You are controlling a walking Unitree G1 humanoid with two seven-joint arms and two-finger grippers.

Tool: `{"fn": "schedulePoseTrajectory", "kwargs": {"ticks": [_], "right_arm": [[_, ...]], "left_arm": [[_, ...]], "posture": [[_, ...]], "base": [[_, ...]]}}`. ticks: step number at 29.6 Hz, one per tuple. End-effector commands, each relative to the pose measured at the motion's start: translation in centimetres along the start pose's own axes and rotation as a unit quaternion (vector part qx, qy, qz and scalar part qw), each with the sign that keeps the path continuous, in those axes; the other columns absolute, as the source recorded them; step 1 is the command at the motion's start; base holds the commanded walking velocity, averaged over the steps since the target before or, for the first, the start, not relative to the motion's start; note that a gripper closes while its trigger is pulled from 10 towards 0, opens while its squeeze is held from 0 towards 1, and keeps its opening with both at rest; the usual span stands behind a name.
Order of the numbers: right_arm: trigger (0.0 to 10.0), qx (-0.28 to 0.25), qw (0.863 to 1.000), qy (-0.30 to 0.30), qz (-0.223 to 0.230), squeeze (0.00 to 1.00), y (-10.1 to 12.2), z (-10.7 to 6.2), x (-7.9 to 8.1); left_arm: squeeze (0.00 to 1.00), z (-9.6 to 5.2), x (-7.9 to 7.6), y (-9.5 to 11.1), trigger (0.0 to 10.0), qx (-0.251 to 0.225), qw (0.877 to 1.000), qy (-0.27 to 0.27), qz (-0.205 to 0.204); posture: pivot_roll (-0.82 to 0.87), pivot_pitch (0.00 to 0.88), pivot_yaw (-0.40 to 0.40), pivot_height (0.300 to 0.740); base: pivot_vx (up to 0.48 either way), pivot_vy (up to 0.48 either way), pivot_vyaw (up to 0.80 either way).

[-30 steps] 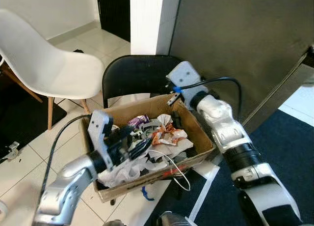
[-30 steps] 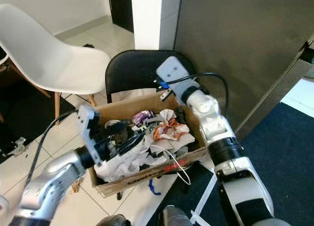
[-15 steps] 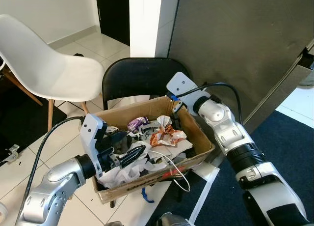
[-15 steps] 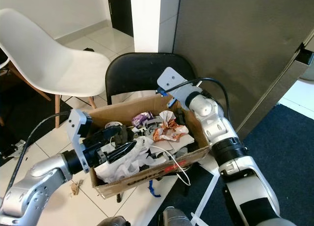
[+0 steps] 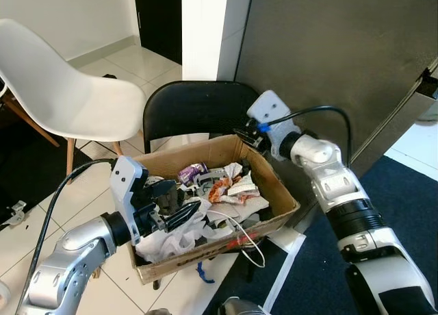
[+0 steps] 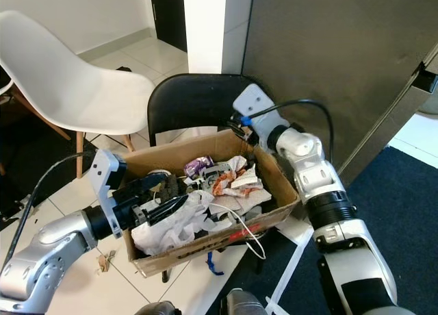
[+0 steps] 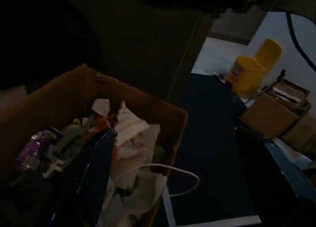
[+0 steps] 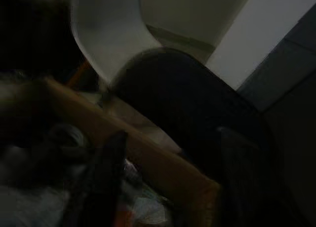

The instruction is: Picking trash to rubbish bin

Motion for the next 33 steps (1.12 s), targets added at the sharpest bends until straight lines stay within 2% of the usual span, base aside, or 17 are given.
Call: {"fn": "schedulePoseTrajectory", "kwargs": {"ticks": [1,2,3,5,8,9,11,13,14,15,23,33], "right_arm": [[10.0,-0.05,0.996,0.012,0.071,0.0,1.6,-0.8,-0.3],[10.0,-0.078,0.989,0.022,0.124,0.0,2.1,-1.2,0.0],[10.0,-0.085,0.986,0.024,0.14,0.0,2.1,-1.2,0.1],[10.0,-0.098,0.981,0.042,0.162,0.0,1.8,-1.2,1.7],[10.0,-0.118,0.97,0.079,0.198,0.0,1.3,-0.7,5.0],[10.0,-0.118,0.97,0.079,0.198,0.0,1.3,-0.7,5.0],[10.0,-0.112,0.965,0.094,0.218,0.0,0.8,-0.1,6.2],[10.0,-0.118,0.961,0.097,0.231,0.0,1.0,0.0,6.1],[10.0,-0.115,0.96,0.085,0.239,0.0,1.1,0.2,5.3],[10.0,-0.11,0.96,0.083,0.243,0.0,1.0,0.2,5.2],[10.0,-0.113,0.957,0.08,0.256,0.0,1.1,0.0,5.2],[10.0,-0.103,0.959,0.089,0.25,0.0,1.1,0.1,5.5]], "left_arm": [[0.0,0.9,0.3,0.6,10.0,-0.015,1.0,0.012,0.012],[0.0,1.5,0.6,1.1,10.0,-0.031,0.999,0.025,0.013],[0.0,1.8,0.8,1.3,10.0,-0.036,0.999,0.029,0.013],[0.0,2.6,1.4,1.7,10.0,-0.05,0.997,0.05,0.014],[0.0,3.9,2.5,2.2,10.0,-0.066,0.994,0.09,0.002],[0.0,3.9,2.5,2.2,10.0,-0.066,0.994,0.09,0.002],[0.0,4.4,3.1,2.7,10.0,-0.077,0.991,0.109,0.007],[0.0,4.6,3.4,2.9,10.0,-0.084,0.99,0.116,0.003],[0.0,4.9,3.8,3.2,10.0,-0.096,0.987,0.126,-0.008],[0.0,5.1,3.8,3.3,10.0,-0.098,0.987,0.127,-0.007],[0.0,6.4,3.4,3.3,10.0,-0.098,0.988,0.118,0.004],[0.0,6.8,3.5,3.3,10.0,-0.102,0.988,0.117,0.0]], "posture": [[0.01,0.0,-0.059,0.74],[0.01,0.0,-0.056,0.74],[0.01,0.0,-0.056,0.74],[0.0,0.0,-0.055,0.74],[-0.01,0.0,-0.046,0.74],[-0.01,0.0,-0.046,0.74],[0.0,0.0,-0.05,0.74],[-0.01,0.0,-0.05,0.74],[-0.01,0.0,-0.043,0.74],[-0.02,0.0,-0.046,0.74],[-0.03,0.0,-0.035,0.74],[-0.02,0.0,-0.041,0.74]], "base": [[0.0,0.0,0.0],[0.0,0.0,0.0],[0.0,0.0,0.0],[0.0,0.0,0.0],[0.0,0.0,0.0],[0.0,0.0,0.0],[0.0,0.0,0.0],[0.0,0.0,0.0],[0.0,0.0,0.0],[0.0,0.0,0.0],[0.0,0.0,0.0],[0.0,-0.367,0.0]]}}
Point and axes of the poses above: a point about 5 cm out from each wrist's last joint towards the gripper, its own z axis pointing out of the wrist towards the gripper, its own y axis along the axis of the wrist's last joint, x = y × z, the point moved 5 cm from there along z, pointing out of the wrist towards the gripper, and after that the axes turned 7 degrees about z, right-handed, at the moved point
